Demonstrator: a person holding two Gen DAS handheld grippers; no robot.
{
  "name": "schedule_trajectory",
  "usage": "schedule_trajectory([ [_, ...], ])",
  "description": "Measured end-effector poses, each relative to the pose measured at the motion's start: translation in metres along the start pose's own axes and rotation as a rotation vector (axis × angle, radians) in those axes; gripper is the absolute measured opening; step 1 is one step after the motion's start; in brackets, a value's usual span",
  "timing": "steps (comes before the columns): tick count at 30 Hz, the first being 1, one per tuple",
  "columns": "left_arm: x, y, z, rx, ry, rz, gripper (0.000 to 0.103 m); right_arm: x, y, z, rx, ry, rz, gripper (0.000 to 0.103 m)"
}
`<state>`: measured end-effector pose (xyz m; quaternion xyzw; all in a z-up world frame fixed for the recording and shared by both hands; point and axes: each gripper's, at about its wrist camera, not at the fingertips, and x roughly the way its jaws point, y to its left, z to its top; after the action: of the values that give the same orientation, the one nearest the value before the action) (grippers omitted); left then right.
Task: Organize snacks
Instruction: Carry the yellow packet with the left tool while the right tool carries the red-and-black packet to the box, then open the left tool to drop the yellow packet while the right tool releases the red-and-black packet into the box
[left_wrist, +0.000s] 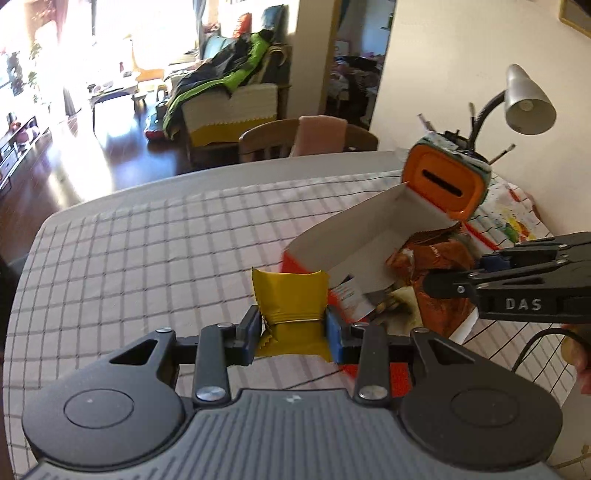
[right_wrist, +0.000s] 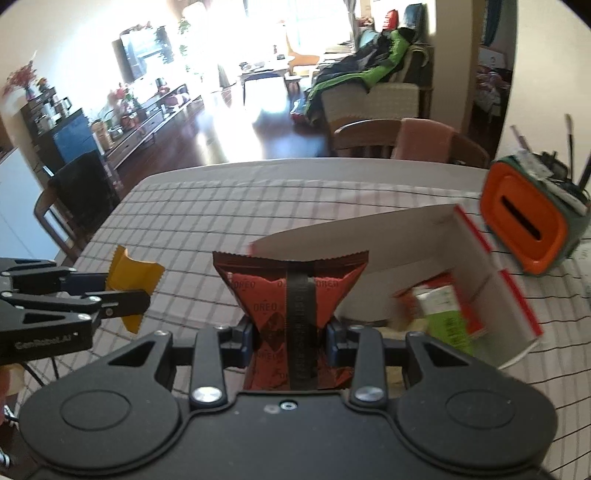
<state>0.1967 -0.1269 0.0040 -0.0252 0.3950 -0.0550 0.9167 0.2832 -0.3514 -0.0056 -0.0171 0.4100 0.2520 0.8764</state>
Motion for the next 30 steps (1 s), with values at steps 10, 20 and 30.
schedule_trajectory([
  [10, 0.045, -0.057, 0.025, 0.045, 0.058, -0.017, 0.036, 0.008, -0.072, 0.002, 0.06, 0.022, -0.05, 0.035],
  [20, 0.101, -0.089, 0.03, 0.09, 0.16, 0.009, 0.036, 0.039, -0.111, 0.003, 0.064, 0.104, -0.069, 0.035],
  [30, 0.148, -0.105, 0.036, 0.106, 0.263, 0.02, 0.036, 0.078, -0.112, 0.012, 0.011, 0.184, -0.066, 0.035],
])
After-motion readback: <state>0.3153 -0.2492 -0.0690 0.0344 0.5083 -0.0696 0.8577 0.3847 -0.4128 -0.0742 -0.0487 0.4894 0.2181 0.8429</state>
